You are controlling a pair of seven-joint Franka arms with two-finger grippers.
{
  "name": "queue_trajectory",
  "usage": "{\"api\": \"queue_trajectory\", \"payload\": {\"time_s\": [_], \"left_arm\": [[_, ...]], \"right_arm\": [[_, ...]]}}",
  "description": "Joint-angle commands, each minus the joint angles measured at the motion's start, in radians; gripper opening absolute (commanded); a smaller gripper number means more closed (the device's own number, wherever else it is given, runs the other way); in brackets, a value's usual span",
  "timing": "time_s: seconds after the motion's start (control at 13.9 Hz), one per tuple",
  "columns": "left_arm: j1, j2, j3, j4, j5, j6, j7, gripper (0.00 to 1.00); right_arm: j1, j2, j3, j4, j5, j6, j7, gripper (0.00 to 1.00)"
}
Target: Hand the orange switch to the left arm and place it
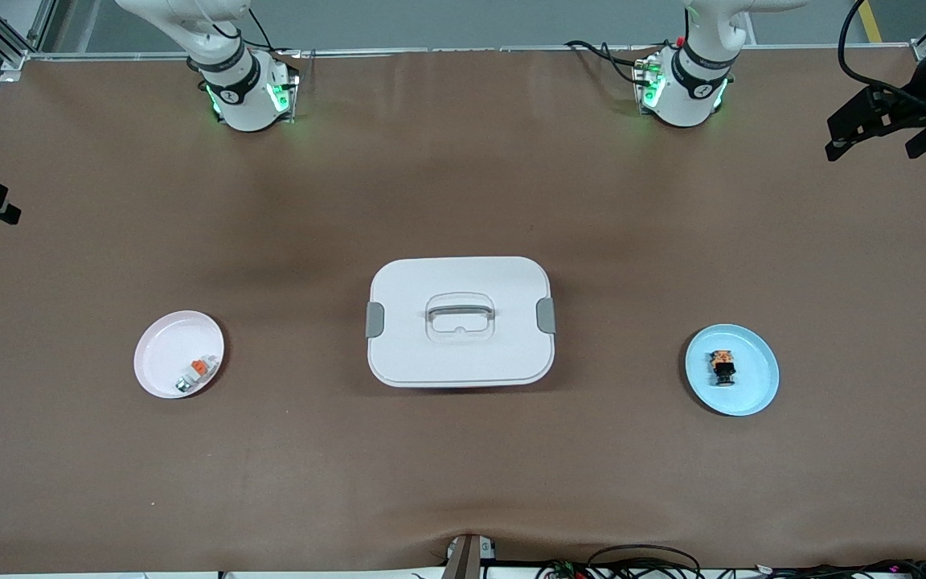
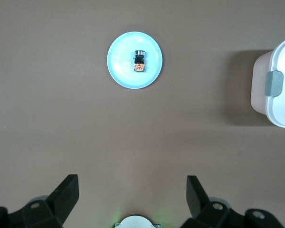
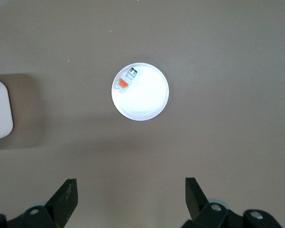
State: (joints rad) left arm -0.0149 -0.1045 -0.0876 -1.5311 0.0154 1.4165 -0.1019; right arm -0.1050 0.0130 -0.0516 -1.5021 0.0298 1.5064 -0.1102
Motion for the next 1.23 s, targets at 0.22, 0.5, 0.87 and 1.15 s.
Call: {"api": "queue_trajectory", "payload": {"time_s": [0.22,0.5,0.87,1.15], "left_arm": [[0.000,-0.007,-0.003,0.011,-0.005,-0.014,-0.012,1.00],[0.000,-0.006,-0.003,0.012,-0.005,-0.014,-0.012,1.00],[0.000,-0.006,-0.003,0.014,-0.005,-0.014,-0.012,1.00],[0.000,-0.003,-0.003,0.022,-0.005,-0.014,-0.010,1.00]], "right_arm": [[-0.021,-0.011,0.012,0.016,-0.013,-0.049,0.016,1.00],[-0.015,-0.011,0.016,0.017,-0.013,-0.052,0.152,1.00],[-0.019,-0.011,0.013,0.017,-0.011,-0.054,0.147,1.00],[-0.019,-0.011,0.013,0.016,-0.011,-0.052,0.145,1.00]]}}
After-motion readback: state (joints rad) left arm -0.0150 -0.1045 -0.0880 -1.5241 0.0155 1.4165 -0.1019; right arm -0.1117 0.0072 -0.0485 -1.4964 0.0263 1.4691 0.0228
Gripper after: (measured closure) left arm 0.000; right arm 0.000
